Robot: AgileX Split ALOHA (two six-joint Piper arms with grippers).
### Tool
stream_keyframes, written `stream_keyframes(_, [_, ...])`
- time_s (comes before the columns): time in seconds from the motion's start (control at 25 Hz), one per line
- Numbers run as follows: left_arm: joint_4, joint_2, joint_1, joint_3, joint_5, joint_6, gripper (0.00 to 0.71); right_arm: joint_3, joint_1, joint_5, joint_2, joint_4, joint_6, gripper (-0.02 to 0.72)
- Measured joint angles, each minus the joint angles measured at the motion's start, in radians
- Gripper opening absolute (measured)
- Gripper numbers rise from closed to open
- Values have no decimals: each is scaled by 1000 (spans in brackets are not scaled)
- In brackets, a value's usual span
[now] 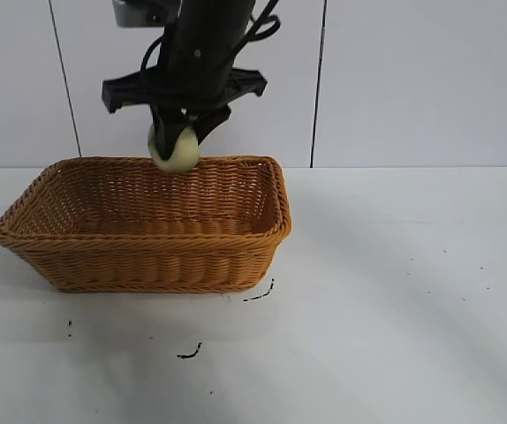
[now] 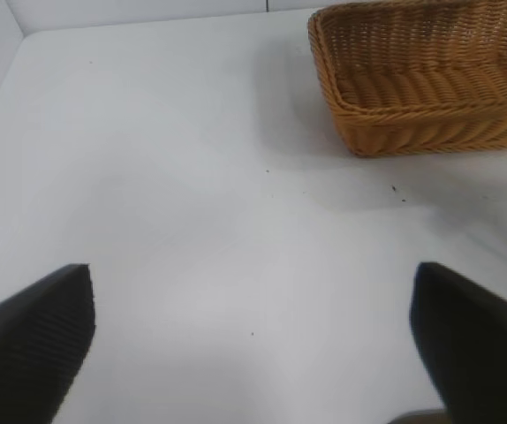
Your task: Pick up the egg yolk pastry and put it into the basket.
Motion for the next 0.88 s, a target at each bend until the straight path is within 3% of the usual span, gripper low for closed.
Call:
stream_keyframes(0.12, [0, 0, 0, 0, 0, 0, 697, 0, 0, -14, 12, 0, 0, 312])
stream_keyframes(0.4, [0, 0, 0, 0, 0, 0, 697, 0, 0, 39, -32, -24, -3, 621])
stream_keyframes(0.72, [0, 0, 0, 0, 0, 0, 697, -82, -44, 243, -174, -33, -11, 656])
stream_keyframes(0.88, [0, 0, 0, 0, 0, 0, 697, -105, -130, 284, -190, -40, -14, 656])
